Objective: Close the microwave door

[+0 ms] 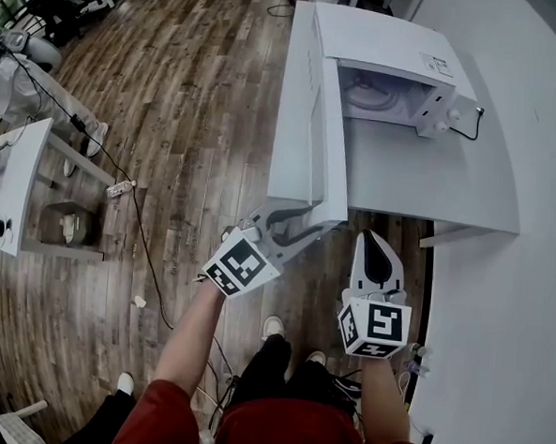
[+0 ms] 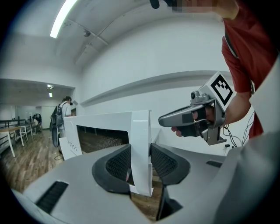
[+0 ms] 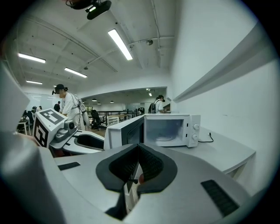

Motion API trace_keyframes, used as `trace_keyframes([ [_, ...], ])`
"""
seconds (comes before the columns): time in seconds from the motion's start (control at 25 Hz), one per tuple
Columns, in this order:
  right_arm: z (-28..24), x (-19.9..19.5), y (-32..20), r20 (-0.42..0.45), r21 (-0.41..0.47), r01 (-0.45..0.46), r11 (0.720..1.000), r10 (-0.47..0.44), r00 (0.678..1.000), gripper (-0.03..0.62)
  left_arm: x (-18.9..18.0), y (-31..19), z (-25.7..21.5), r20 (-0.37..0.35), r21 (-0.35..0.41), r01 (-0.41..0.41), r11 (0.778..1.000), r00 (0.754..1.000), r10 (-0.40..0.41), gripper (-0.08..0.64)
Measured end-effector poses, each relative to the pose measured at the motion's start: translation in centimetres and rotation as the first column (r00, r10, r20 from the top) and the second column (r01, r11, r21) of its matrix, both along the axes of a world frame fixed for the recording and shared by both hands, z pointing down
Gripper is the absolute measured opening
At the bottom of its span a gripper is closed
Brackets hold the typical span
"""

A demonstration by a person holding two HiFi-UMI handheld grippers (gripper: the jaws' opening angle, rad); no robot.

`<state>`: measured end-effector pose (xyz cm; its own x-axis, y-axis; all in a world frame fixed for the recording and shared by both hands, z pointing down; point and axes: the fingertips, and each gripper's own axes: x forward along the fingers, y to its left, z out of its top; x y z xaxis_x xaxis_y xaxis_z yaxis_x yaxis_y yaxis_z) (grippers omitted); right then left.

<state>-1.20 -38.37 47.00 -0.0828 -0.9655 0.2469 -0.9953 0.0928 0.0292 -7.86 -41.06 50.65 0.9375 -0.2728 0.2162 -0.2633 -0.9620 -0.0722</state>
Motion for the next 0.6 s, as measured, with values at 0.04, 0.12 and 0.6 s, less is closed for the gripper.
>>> trace_keyframes([
  [0.04,0.0,0.4,0.2,0.001,0.001,-0.006,1.0,0.006,1.0,0.029,0.3,0.1,0.0,0.002,0.0,0.003,1.0,1.0,-0.003,0.16],
  [0.12,-0.1,1.3,0.6,0.004,0.004,-0.019,1.0,0.019,1.0,0.028,1.0,0.2,0.1,0.008,0.0,0.007,1.0,1.0,-0.007,0.158],
  [0.6,-0.5,6.9,0.8,0.043,0.033,-0.001,0.999,0.0,0.999,0.028,6.7,0.5,0.1,0.039,-0.003,0.066,0.998,0.997,-0.065,0.152],
])
